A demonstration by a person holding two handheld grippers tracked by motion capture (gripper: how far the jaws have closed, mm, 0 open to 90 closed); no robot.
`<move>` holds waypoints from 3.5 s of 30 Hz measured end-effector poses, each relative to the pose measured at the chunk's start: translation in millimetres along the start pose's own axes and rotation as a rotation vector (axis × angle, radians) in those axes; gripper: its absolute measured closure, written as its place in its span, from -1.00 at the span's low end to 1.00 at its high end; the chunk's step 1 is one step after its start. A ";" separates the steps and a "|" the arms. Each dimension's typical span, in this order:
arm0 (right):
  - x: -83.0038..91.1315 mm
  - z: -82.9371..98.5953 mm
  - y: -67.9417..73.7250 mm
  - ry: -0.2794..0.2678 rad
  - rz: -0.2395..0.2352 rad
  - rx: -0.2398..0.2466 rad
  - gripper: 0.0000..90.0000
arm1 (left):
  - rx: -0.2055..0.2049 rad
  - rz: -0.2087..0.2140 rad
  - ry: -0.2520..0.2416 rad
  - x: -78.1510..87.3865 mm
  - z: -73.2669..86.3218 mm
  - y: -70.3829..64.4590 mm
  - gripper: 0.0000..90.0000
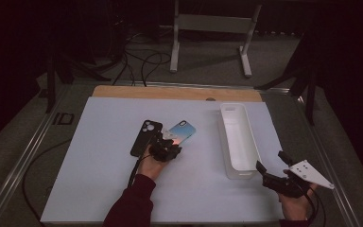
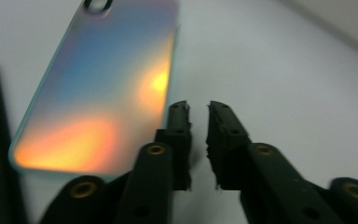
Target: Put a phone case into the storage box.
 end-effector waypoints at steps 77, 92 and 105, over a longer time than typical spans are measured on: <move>-17.0 -8.7 7.6 -0.057 -0.094 0.003 -0.78 | -0.043 -0.157 -0.233 144.2 -9.1 76.7 -1.00; -17.1 -10.2 7.4 -0.058 -0.093 0.007 -0.78 | -0.068 -0.147 -0.093 84.0 -31.2 69.2 -1.00; -17.5 -10.7 6.8 -0.059 -0.090 0.005 -0.78 | -0.056 -0.125 -0.033 59.2 -37.9 70.3 -1.00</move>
Point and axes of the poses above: each handheld gripper's, and its own axes: x roughly backward along the jaws, z roughly out of its underside, y roughly to its left, the point moved 7 cm from there along -x, roughly forward along the jaws, and after that the axes turned 14 degrees about x, right-handed, at the moved point
